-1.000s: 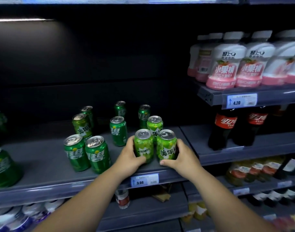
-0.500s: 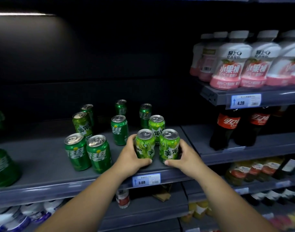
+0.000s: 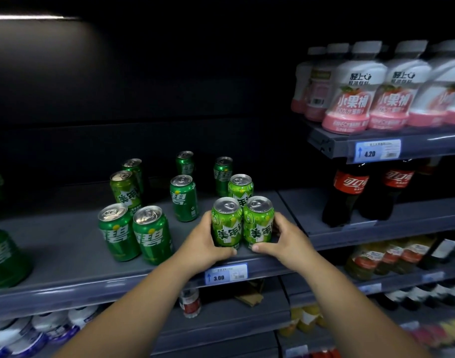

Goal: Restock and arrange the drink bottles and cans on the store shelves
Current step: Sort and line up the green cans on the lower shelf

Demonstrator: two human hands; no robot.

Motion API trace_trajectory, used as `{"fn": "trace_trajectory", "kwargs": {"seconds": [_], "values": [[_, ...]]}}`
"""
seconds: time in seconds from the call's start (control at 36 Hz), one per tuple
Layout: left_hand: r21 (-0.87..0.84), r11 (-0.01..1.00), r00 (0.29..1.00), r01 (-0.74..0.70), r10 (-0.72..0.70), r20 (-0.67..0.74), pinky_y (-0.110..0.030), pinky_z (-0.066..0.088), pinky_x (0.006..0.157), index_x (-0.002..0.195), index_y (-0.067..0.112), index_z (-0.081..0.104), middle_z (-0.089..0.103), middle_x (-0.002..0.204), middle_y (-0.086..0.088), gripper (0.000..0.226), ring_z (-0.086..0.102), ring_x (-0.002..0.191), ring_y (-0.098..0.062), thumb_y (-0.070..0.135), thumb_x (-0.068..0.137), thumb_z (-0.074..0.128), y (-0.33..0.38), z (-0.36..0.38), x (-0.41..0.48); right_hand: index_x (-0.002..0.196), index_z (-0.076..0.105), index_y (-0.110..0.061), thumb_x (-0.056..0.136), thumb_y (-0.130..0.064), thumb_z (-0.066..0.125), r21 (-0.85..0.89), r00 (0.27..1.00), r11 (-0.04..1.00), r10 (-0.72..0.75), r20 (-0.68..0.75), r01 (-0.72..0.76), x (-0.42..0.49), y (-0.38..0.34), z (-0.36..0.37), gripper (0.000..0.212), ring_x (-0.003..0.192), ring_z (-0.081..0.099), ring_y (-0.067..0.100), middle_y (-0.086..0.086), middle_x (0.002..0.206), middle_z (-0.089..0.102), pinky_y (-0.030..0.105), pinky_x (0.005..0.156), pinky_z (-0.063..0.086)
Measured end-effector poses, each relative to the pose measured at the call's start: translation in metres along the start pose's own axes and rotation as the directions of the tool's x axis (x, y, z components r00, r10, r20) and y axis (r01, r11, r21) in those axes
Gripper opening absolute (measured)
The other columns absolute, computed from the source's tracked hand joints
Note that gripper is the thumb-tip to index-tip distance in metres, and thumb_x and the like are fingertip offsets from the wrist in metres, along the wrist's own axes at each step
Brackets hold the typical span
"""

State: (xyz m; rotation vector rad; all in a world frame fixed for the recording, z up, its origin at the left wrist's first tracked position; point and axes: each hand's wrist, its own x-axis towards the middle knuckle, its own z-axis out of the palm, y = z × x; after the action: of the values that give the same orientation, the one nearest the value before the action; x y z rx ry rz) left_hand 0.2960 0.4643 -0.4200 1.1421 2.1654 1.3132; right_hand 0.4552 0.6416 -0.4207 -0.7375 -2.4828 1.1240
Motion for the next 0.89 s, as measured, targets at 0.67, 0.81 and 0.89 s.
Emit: {"fn": "trace_trajectory", "kwargs": {"seconds": [0.67, 0.81, 0.89], "values": [[0.06, 0.997, 0.999, 0.039, -0.037, -0.022, -0.035, 0.054, 0.096, 0.125, 0.034, 0.047, 0.067, 0.113, 0.013, 0.086, 0.064, 0.105, -0.002, 0.038, 0.049, 0.086, -0.0006, -0.0022, -0.0055, 0.12, 0.047, -0.049, 0.047, -0.062, 0.087, -0.021, 0.999, 0.999, 0.028, 0.022, -0.027, -0.0043, -0.0026, -0.0027, 0.084, 0.102, 0.06, -0.003, -0.023, 0.111, 0.065, 0.036, 0.09, 0.054], [0.052, 0.998, 0.999, 0.034, -0.033, -0.01, -0.034, 0.054, 0.095, 0.124, 0.035, 0.047, 0.068, 0.112, 0.014, 0.085, 0.065, 0.103, 0.0, 0.035, 0.05, 0.088, 0.0, -0.0021, -0.0067, 0.117, 0.046, -0.05, 0.038, -0.068, 0.088, -0.014, 0.999, 0.999, 0.043, 0.002, -0.043, -0.0034, -0.0025, 0.0001, 0.091, 0.103, 0.064, 0.002, -0.021, 0.113, 0.067, 0.039, 0.09, 0.055], [0.041, 0.999, 0.999, 0.034, -0.034, -0.011, -0.036, 0.054, 0.096, 0.125, 0.034, 0.048, 0.068, 0.113, 0.013, 0.086, 0.065, 0.104, -0.001, 0.036, 0.049, 0.088, -0.0006, -0.0019, -0.0066, 0.117, 0.045, -0.048, 0.037, -0.072, 0.085, -0.043, 0.999, 0.998, 0.04, -0.009, -0.041, -0.0036, -0.0045, 0.0003, 0.093, 0.106, 0.063, 0.003, -0.022, 0.116, 0.065, 0.039, 0.091, 0.054]]}}
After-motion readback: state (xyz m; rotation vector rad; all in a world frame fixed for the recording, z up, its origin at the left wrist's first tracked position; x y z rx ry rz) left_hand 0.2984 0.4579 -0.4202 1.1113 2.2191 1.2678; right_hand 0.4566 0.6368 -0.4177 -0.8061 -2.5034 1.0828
